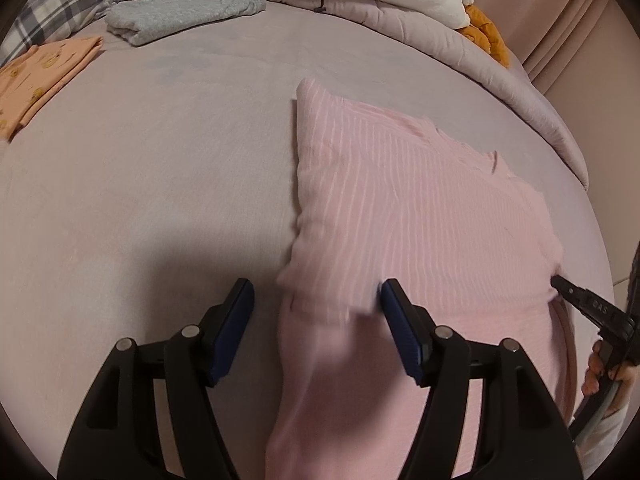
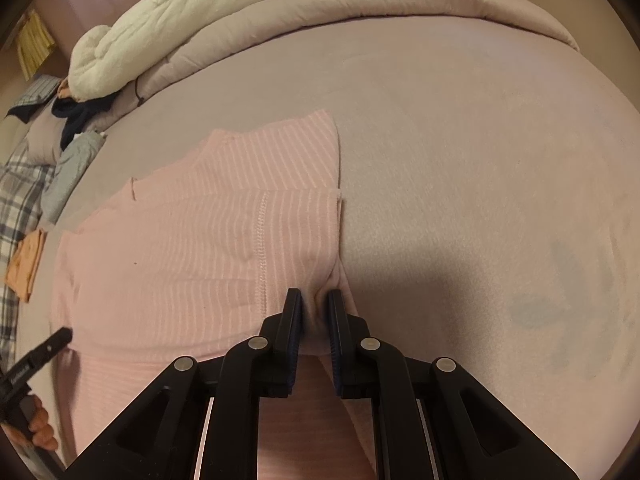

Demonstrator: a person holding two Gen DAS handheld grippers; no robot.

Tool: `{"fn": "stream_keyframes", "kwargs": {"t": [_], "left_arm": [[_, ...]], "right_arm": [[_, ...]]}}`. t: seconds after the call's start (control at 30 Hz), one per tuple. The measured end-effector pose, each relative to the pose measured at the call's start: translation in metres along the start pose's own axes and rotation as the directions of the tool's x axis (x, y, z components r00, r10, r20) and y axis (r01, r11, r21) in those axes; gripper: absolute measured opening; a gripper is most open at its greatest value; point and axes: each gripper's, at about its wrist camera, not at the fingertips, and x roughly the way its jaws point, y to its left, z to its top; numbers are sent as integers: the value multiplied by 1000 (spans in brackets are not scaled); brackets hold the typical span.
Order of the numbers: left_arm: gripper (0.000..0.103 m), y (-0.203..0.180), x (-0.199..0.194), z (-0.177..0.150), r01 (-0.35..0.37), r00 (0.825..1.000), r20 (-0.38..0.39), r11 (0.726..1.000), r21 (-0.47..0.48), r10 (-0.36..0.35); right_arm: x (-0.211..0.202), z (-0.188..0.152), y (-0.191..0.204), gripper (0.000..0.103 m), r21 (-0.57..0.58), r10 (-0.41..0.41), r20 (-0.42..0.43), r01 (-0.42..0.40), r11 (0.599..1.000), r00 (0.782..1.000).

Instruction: Fold small clothes

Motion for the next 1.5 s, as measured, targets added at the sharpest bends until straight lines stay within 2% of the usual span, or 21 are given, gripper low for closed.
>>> {"fn": "stream_keyframes", "kwargs": {"t": [0.03,0.1,0.13,0.17,0.2,0.3,0.37,0.43,0.53,0.63,0.73,0.87,0.97,1.2,1.37,1.5], "left_arm": [[66,0,-7,-4,-4,1000,4,1000,-4,4],[68,3,-28,-16,-16,999,41,1000,0,16],[75,3,-36,-21,-21,998,59,1000,-1,21],[79,6,-44,-27,-26,997,76,1000,-7,26],[83,9,-55,-35,-28,995,92,999,-19,30],[84,17,-78,-55,1,994,111,999,-51,5],[84,21,-90,-67,19,992,127,997,-72,-10],[85,25,-98,-79,35,991,132,995,-98,-22],[85,24,-103,-91,59,990,133,992,-109,-45],[85,22,-101,-102,47,992,122,994,-104,-35],[84,19,-99,-112,39,994,102,997,-72,-32],[84,21,-95,-128,79,994,82,994,-79,-72],[83,19,-91,-139,55,996,71,995,-79,-50],[83,14,-87,-154,56,998,42,997,-55,-54],[83,16,-86,-160,78,997,32,995,-56,-77],[83,20,-88,-165,125,992,21,989,-72,-124]], "right_arm": [[-2,-1,0,15,-4,2,5,-2,1000,1000],[-12,-4,-3,34,17,-12,17,11,1000,1000],[-19,-7,-4,56,31,-31,31,30,999,999],[-32,-12,-5,68,36,-41,67,39,999,997],[-43,-16,-5,70,28,-27,106,25,999,994],[-77,-31,-6,72,-1,48,170,-49,999,984],[-97,-42,-10,84,-8,100,203,-101,995,974],[-111,-52,-16,89,-10,129,226,-130,991,966],[-124,-67,-27,89,-8,153,236,-155,988,960],[-129,-79,-31,89,-28,181,248,-179,983,952],[-127,-88,-33,89,-38,159,245,-154,987,957],[-124,-104,-43,89,-1,137,202,-139,990,970],[-128,-116,-50,89,7,140,182,-144,990,973],[-131,-134,-61,89,11,108,155,-111,994,982],[-134,-146,-67,89,15,116,144,-119,993,983],[-131,-153,-73,89,33,115,122,-120,992,986]]}}
